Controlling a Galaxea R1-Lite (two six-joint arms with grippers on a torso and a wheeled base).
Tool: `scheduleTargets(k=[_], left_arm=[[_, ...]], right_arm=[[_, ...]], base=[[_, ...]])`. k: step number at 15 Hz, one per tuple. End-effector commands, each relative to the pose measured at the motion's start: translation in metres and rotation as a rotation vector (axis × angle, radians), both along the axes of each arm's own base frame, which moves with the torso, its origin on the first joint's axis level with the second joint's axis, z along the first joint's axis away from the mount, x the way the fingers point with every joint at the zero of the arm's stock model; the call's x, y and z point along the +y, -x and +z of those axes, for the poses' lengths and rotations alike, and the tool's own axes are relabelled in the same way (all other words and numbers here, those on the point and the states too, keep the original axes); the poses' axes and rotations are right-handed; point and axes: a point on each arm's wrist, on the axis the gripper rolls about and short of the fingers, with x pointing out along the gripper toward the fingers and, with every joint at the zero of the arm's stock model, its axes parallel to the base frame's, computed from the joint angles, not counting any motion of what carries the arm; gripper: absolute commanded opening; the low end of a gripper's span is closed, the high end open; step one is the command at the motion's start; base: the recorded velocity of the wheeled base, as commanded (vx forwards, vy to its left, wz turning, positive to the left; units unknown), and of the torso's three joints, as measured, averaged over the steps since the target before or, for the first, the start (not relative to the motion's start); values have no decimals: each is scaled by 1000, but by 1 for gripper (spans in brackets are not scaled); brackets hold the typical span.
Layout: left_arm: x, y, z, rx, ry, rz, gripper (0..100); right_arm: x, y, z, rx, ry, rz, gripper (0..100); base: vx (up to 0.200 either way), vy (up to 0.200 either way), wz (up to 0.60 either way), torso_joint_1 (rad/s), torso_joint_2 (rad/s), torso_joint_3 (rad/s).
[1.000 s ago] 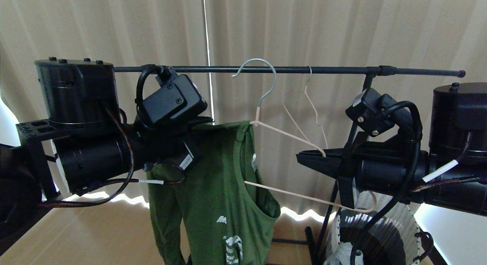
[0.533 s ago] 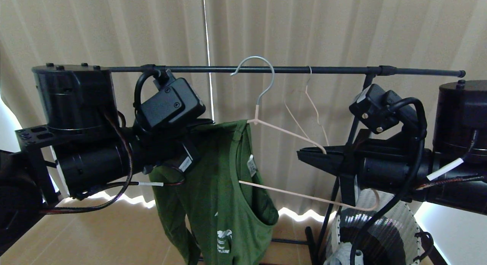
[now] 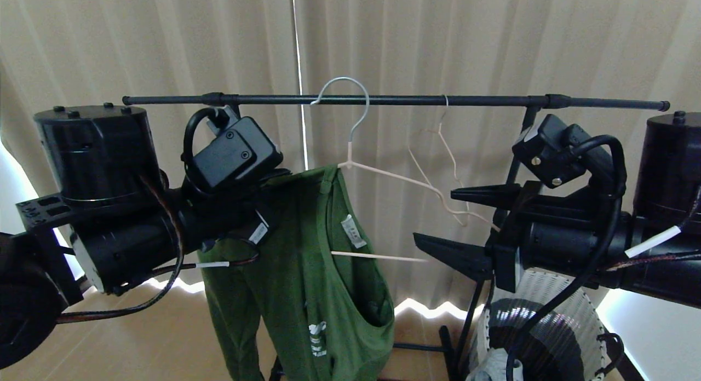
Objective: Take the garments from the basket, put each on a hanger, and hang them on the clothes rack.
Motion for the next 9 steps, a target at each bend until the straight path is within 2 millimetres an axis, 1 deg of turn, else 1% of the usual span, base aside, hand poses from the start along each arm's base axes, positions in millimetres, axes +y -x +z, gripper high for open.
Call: scheduleTargets(k=[1,3,4,5,6,7,9], left_arm=[[5,3,1,-8,-1,40,0],[13,1,1,-13,-13,153,0],[14,1,0,-13,-16,177,0],[16,0,1,-17,-16,206,0],[16,0,1,-17,-16,206,0],[18,-1,1,-18,-16,221,0],[22,0,3,-29,-18,302,0]], right_arm=[[-11,3,4,-20,-10,-40,100],[-27,6,4,-49,14,-92,100],[-33,7,1,-56,32,-111,100],[-44,10,-4,-75,73,-135,100],[-45,10,-4,-76,74,-136,100],[-50,15,-8,-81,94,-138,100],[-52,19,-13,-70,100,-135,100]], base=[[0,0,0,0,0,0],[0,0,0,0,0,0],[0,0,0,0,0,0],[0,0,0,0,0,0],[0,0,0,0,0,0],[0,0,0,0,0,0],[0,0,0,0,0,0]])
